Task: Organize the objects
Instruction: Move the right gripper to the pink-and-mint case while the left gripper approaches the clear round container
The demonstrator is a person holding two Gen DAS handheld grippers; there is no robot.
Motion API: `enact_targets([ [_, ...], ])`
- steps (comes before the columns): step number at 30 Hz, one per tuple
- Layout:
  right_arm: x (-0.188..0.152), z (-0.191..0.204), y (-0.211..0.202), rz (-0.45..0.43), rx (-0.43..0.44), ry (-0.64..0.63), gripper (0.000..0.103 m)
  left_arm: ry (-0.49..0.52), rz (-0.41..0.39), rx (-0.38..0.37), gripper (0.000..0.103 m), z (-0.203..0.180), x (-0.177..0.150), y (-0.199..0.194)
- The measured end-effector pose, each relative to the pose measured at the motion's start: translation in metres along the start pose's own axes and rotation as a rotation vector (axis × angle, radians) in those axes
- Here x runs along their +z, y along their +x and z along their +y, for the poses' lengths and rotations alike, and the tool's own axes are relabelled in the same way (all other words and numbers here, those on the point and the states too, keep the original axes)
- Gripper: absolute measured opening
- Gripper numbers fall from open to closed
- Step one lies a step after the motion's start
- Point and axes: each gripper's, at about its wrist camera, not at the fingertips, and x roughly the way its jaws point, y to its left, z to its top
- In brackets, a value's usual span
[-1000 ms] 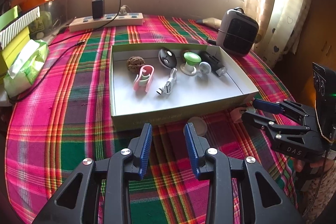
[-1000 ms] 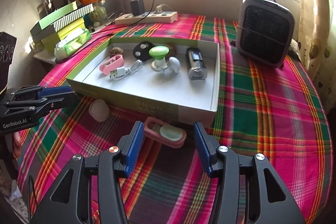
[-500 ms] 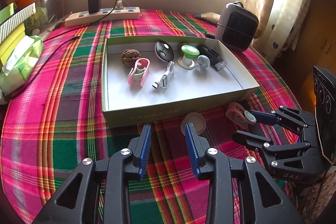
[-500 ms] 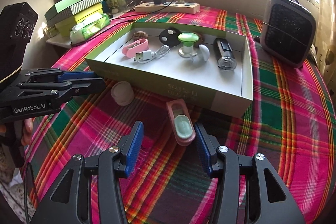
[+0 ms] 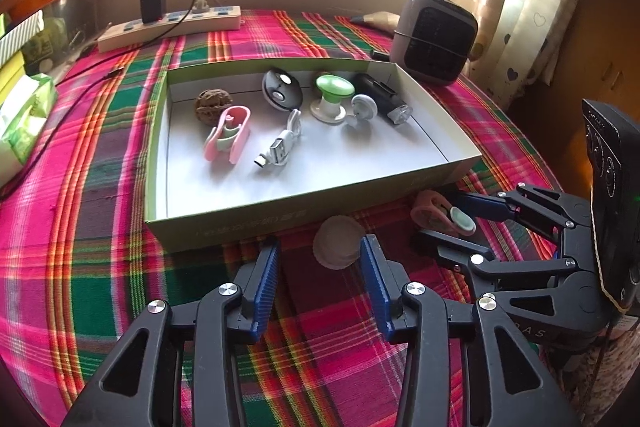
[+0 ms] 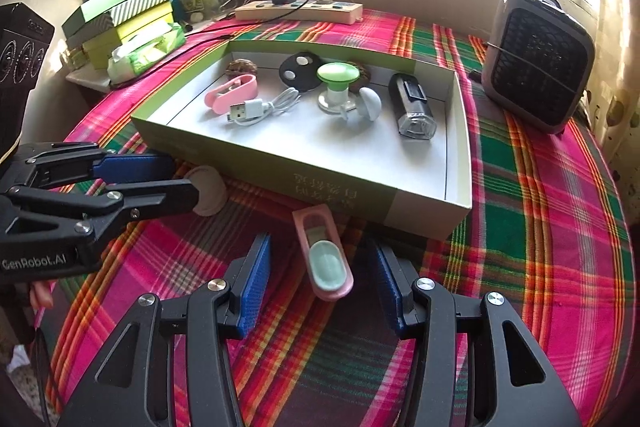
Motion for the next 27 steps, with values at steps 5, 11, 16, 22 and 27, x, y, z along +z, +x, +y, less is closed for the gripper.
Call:
enact_targets([
  [5,0.0,-0.002,0.0,0.003,-0.034,0.002,0.05,0.016,0.007,0.013,0.041,-0.006,0.003,0.006],
  [11,0.0,-0.002,0.001,0.003,-0.034,-0.004,0.05,0.038,0.016,0.048,0.041,-0.012,0.004,0.013],
  [16,0.0,-0.002,0.0,0.002,-0.033,-0.007,0.05,0.041,0.015,0.067,0.041,-0.013,0.005,0.014],
  [22,-0.001,-0.003,-0.001,-0.002,-0.044,-0.003,0.044,0.049,0.012,0.093,0.04,-0.015,0.005,0.015],
  [27,-0.001,-0.001,-0.001,-0.004,-0.037,-0.006,0.034,0.047,0.009,0.115,0.032,-0.015,0.004,0.014],
])
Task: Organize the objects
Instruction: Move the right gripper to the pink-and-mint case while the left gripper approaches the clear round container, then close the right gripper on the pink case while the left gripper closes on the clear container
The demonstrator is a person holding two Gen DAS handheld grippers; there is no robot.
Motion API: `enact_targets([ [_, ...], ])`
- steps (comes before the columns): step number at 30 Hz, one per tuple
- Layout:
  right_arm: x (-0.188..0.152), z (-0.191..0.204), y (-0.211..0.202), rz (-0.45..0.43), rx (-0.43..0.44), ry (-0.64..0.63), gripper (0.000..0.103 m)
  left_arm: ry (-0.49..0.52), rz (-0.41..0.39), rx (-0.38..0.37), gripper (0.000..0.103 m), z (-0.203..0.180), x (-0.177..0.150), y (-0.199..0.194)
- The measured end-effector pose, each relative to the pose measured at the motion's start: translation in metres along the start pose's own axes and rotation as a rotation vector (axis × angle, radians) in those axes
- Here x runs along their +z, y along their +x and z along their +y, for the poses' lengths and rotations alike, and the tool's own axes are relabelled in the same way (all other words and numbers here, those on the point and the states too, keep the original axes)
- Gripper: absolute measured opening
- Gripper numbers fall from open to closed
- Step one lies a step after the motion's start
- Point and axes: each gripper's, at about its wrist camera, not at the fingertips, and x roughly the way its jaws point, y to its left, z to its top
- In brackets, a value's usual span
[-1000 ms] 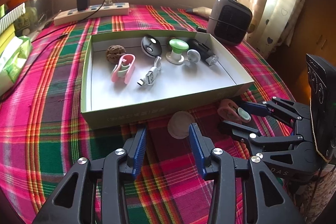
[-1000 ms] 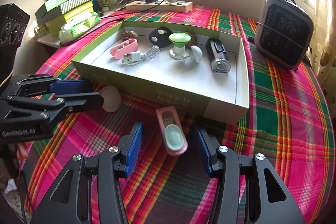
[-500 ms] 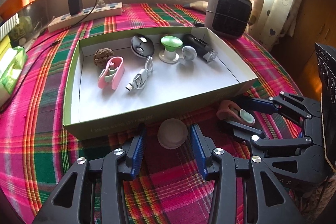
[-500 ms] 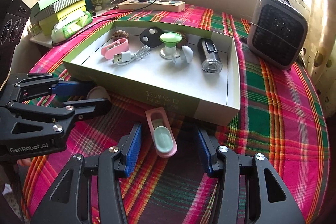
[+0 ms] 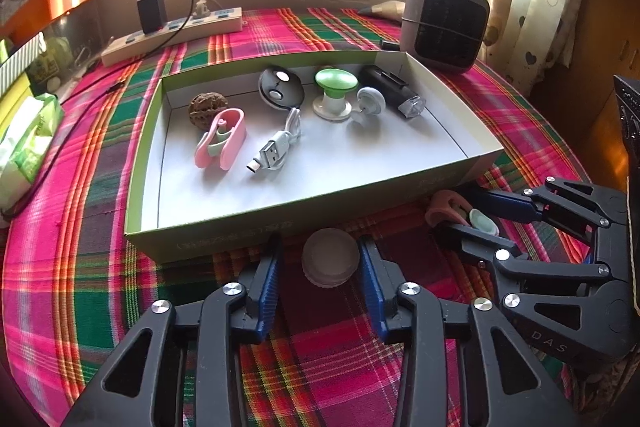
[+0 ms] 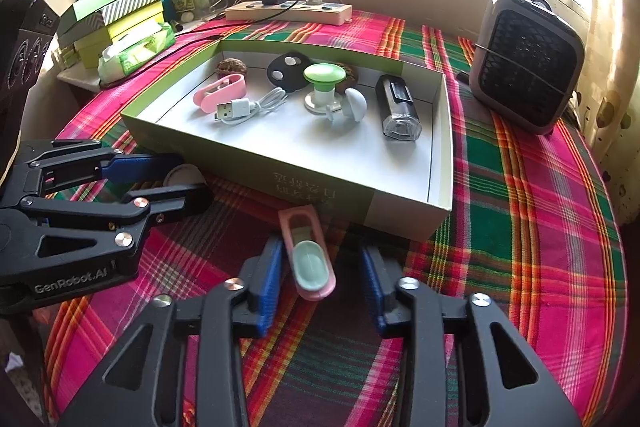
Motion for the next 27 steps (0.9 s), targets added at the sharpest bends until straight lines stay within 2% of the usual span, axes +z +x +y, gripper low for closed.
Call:
enact_targets([
  [3,-0.0001,0.001,-0.0002,-0.001,0.003,-0.003,0.031,-0.006,-0.001,0.007,0.026,0.002,-0.0001,-0.0004],
  [12,-0.0005,0.0014,-0.0004,-0.001,0.004,-0.003,0.022,-0.008,-0.003,0.006,0.026,0.0022,-0.0003,-0.0004],
  [27,-0.0009,0.0017,-0.0009,-0.002,0.001,0.001,0.019,-0.008,-0.003,0.007,0.026,0.0014,-0.0007,-0.0005],
])
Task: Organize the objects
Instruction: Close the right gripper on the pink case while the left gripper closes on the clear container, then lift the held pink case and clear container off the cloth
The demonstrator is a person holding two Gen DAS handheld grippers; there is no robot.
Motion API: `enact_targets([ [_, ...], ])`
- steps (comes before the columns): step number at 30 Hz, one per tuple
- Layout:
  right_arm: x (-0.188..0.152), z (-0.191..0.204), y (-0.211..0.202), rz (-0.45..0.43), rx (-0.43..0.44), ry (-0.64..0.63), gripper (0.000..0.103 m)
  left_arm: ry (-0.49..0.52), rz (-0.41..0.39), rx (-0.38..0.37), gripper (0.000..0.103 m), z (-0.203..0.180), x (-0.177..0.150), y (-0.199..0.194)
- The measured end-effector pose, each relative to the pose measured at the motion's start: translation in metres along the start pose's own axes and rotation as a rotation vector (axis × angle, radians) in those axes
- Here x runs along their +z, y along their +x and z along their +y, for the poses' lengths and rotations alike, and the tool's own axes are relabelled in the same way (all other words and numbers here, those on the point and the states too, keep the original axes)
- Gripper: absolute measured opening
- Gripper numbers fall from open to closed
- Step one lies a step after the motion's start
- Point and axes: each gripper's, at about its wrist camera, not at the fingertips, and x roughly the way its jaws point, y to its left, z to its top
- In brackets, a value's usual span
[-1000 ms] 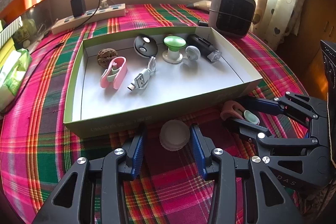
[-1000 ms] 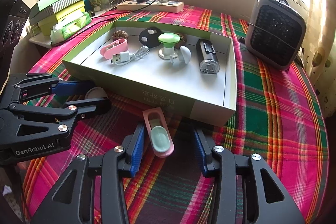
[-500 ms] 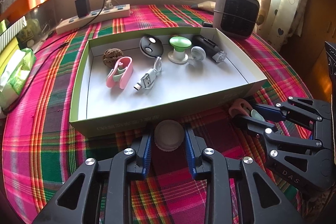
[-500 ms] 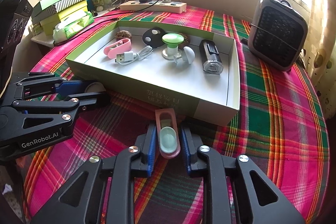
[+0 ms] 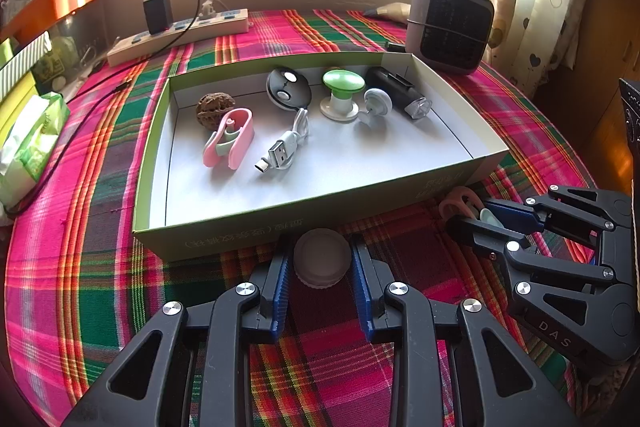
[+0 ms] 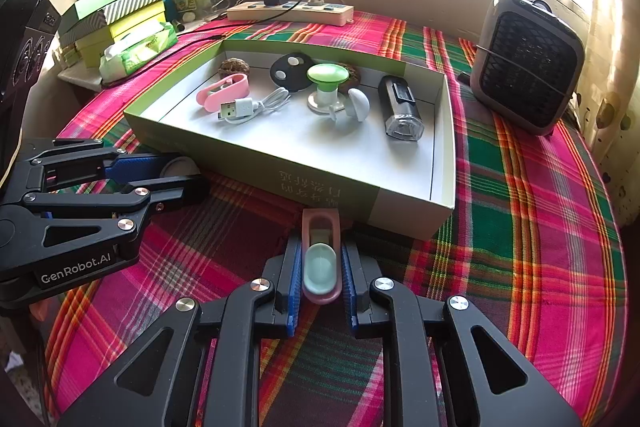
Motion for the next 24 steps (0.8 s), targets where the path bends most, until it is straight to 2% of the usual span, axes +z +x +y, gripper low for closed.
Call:
enact_targets([
  [24,-0.001,0.003,-0.011,-0.026,0.012,0.024,0.019,0.002,-0.02,-0.007,0.026,-0.002,-0.004,-0.013],
])
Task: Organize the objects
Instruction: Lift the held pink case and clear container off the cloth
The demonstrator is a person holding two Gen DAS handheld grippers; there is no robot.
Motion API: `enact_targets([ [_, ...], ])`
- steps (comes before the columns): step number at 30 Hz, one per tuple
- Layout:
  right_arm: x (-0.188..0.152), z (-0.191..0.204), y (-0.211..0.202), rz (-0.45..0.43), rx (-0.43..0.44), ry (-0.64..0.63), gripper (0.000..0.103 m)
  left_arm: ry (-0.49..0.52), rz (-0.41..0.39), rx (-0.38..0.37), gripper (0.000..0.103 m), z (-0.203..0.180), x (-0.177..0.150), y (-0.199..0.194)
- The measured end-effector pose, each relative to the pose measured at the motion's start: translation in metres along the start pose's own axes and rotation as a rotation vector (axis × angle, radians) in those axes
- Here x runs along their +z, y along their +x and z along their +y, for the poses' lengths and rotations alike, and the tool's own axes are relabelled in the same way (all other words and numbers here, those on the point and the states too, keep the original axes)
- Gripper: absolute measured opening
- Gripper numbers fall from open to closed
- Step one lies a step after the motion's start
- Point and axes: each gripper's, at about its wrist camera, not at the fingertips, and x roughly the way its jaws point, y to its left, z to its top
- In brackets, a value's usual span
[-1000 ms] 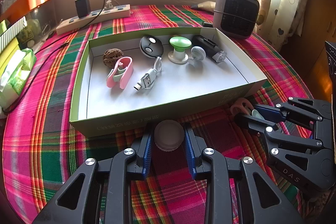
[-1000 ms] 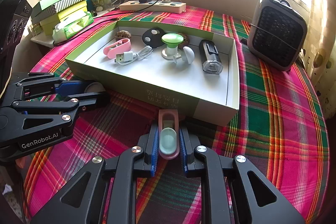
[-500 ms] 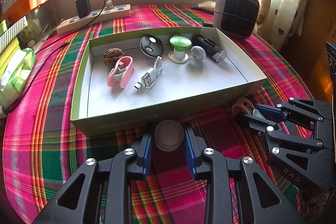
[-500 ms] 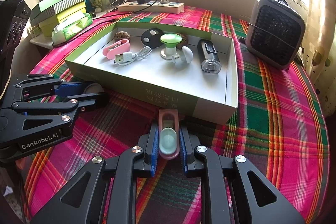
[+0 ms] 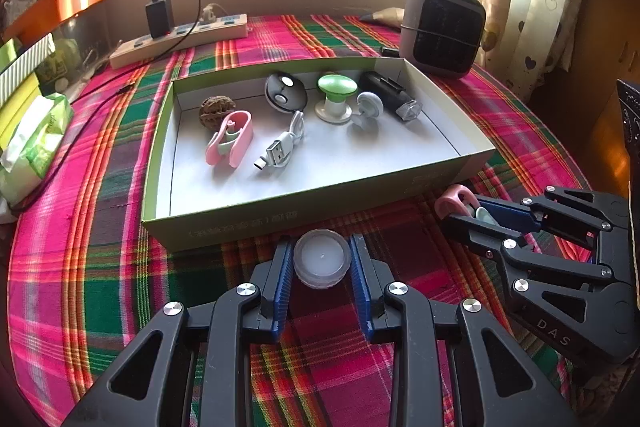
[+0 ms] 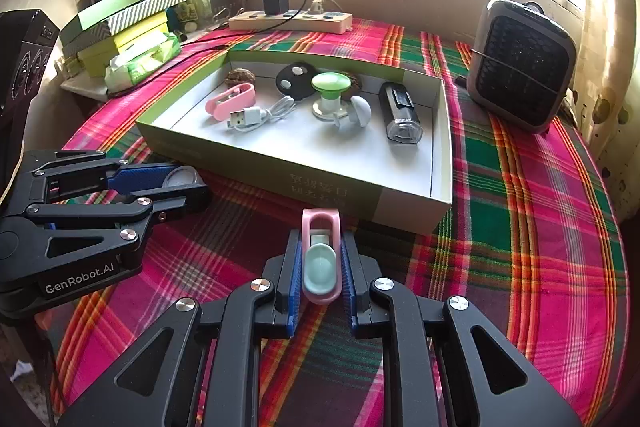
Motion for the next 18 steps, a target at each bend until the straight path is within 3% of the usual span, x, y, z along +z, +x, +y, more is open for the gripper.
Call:
enact_targets([
  [18,0.003,0.006,-0.023,-0.056,-0.007,0.001,0.019,0.011,-0.063,0.003,0.026,-0.006,0.004,-0.027],
])
